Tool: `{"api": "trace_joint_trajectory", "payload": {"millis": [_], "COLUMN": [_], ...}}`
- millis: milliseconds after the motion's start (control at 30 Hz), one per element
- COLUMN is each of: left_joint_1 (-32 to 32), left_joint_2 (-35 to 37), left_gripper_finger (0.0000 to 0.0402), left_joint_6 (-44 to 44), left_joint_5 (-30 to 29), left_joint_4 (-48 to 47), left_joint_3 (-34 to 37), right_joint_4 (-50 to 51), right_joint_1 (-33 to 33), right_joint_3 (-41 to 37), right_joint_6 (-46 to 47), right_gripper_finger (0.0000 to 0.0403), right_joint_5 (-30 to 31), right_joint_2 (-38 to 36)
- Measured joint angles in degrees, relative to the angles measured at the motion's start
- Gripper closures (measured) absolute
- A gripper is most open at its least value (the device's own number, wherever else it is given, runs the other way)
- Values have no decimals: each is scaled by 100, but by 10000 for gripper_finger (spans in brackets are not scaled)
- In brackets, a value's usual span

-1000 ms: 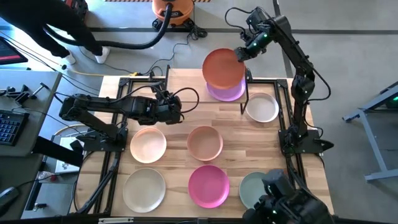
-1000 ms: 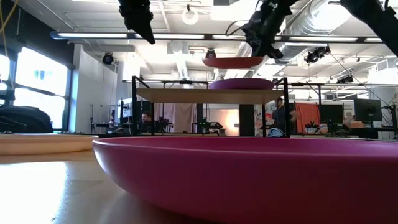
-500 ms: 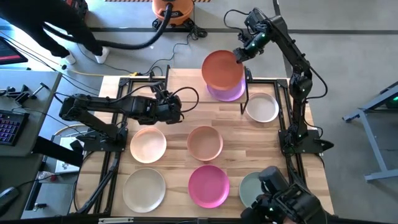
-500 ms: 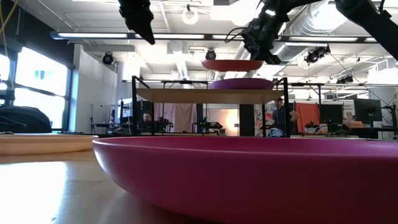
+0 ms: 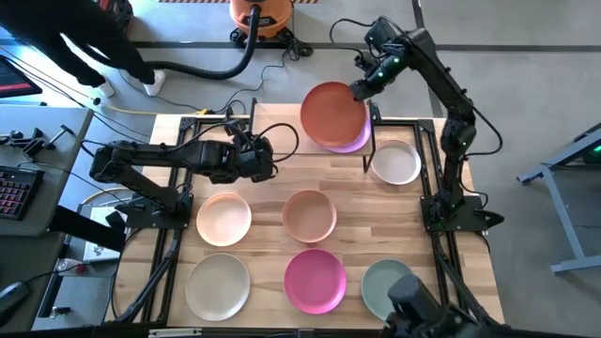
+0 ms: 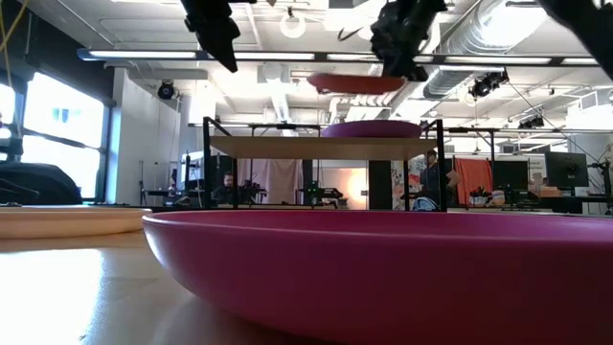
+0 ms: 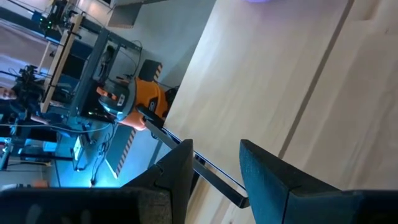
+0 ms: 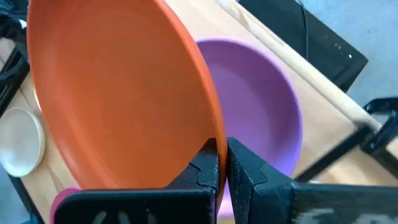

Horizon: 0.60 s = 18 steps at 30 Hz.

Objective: Place and stack plates onto a shelf
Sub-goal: Stack the orange plate on top of the violet plate

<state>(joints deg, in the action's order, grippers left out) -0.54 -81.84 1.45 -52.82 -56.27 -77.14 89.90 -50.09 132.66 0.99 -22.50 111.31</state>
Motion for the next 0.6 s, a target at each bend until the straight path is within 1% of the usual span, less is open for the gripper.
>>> {"api": "trace_joint_trajectory", "payload": {"millis": [67, 200, 300, 433, 600], "left_joint_1": [-36, -119, -183, -257, -320], "left_joint_2": [0, 0, 0, 0, 0], "left_gripper_finger": [280, 280, 280, 280, 280], "left_joint_6": [-1, -5, -7, -7, -11], "left_joint_5": [1, 2, 2, 28, 34], "left_joint_4": [-2, 0, 0, 0, 2], "left_joint_3": [0, 0, 0, 0, 0], "right_joint_4": [3, 4, -260, -533, -1113], "right_joint_1": [0, -23, -117, -282, -493], "right_joint_3": [-325, -1107, -1539, -1964, -2399], "right_joint_6": [-2, -146, -108, -70, 186], "right_gripper_finger": [403, 403, 403, 403, 403], "right_joint_5": [27, 332, 331, 252, 249], "right_joint_2": [-273, -720, -932, -982, -979]}}
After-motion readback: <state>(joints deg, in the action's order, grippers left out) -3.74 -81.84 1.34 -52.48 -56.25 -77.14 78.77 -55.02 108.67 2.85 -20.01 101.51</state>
